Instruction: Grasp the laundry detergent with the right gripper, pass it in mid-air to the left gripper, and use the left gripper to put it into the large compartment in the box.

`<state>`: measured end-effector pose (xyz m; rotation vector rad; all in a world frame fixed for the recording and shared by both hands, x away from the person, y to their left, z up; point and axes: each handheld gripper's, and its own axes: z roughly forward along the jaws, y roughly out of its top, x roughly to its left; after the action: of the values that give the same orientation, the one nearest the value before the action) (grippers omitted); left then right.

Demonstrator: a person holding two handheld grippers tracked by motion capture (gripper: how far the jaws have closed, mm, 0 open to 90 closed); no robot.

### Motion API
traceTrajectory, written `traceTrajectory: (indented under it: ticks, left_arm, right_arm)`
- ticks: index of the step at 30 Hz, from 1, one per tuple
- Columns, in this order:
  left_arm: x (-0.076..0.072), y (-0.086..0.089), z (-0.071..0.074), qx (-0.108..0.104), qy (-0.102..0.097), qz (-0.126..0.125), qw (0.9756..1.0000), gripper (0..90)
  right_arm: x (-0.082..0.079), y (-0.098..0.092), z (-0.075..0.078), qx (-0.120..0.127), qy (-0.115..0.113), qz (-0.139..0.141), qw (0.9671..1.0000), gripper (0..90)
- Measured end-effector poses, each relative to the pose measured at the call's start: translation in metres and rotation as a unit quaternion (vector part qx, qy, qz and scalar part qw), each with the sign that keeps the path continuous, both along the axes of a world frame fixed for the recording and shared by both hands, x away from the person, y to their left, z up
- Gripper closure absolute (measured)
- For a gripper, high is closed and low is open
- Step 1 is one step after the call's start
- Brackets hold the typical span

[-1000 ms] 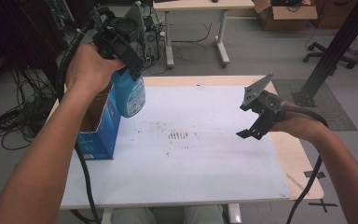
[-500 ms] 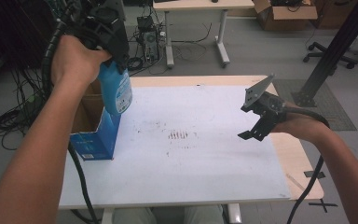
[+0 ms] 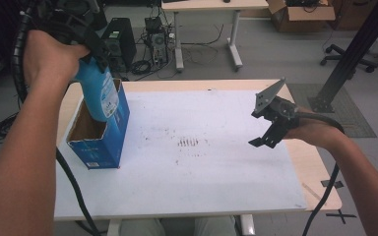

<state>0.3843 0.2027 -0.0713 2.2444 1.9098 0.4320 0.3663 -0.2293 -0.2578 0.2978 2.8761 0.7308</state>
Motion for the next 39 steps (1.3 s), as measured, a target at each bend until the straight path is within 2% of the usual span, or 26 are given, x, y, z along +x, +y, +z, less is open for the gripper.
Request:
traceTrajectory:
  ticks: [4,8,13,19,27,33,39]
  left_arm:
    - [0.000,0.014,-0.004,-0.009,-0.002,0.023,0.9997,37.8]
    - [0.000,0.023,-0.007,-0.008,-0.004,0.037,0.9993,37.8]
    - [0.002,0.031,-0.014,0.005,-0.010,0.045,0.9989,37.8]
    - [0.005,0.036,-0.025,0.005,-0.014,0.043,0.9990,37.8]
    - [0.011,0.043,-0.050,0.002,-0.009,0.042,0.9991,37.8]
    - [0.014,0.045,-0.072,0.009,-0.005,0.039,0.9992,37.8]
    - [0.015,0.049,-0.093,0.006,-0.008,0.038,0.9992,37.8]
  right_arm:
    - [0.000,-0.001,-0.001,-0.001,0.001,-0.001,1.0000,6.8]
    - [0.000,-0.004,-0.002,0.000,0.001,-0.005,1.0000,6.8]
    - [0.001,-0.009,-0.003,0.001,0.002,-0.011,0.9999,6.8]
    - [0.000,-0.011,-0.004,0.002,0.000,-0.012,0.9999,6.8]
    - [0.000,-0.018,-0.005,0.003,0.001,-0.021,0.9998,6.9]
    - [-0.001,-0.024,-0.005,0.008,0.002,-0.028,0.9996,6.9]
    - [-0.003,-0.027,-0.008,0.008,0.004,-0.032,0.9995,6.9]
